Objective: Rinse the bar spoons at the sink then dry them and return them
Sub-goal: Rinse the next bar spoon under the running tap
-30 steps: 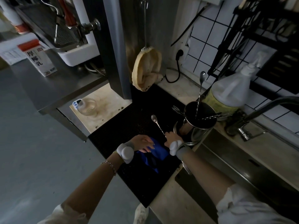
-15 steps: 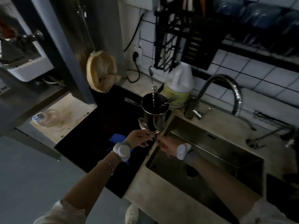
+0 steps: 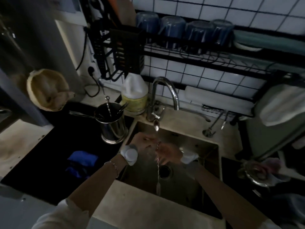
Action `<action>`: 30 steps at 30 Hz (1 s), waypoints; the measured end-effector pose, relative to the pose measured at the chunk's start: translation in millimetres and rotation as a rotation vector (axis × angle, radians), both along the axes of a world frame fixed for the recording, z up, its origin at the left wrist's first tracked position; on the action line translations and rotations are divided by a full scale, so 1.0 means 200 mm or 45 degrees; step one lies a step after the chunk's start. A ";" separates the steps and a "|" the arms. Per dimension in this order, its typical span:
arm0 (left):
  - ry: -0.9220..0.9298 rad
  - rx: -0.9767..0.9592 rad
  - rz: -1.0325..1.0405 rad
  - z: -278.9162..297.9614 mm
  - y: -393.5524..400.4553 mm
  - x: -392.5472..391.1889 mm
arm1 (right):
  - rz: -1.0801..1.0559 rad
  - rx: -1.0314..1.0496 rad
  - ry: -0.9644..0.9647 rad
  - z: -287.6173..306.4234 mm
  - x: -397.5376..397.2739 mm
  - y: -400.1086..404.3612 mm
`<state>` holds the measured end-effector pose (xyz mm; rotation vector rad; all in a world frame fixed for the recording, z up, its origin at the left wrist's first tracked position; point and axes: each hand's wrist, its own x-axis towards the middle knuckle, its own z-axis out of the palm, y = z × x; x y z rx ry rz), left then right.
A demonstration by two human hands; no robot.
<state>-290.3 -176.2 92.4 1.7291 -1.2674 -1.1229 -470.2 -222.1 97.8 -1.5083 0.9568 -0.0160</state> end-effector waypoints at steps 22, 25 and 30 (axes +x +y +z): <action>-0.329 0.005 -0.107 0.01 -0.97 0.09 | -0.281 -0.058 0.232 0.05 -0.13 -0.39; -0.398 0.040 -0.143 -0.03 -1.00 0.10 | -0.265 -0.020 0.258 0.04 -0.10 -0.40; -0.394 0.000 -0.105 -0.06 -1.04 0.13 | -0.277 0.017 0.317 0.03 -0.05 -0.40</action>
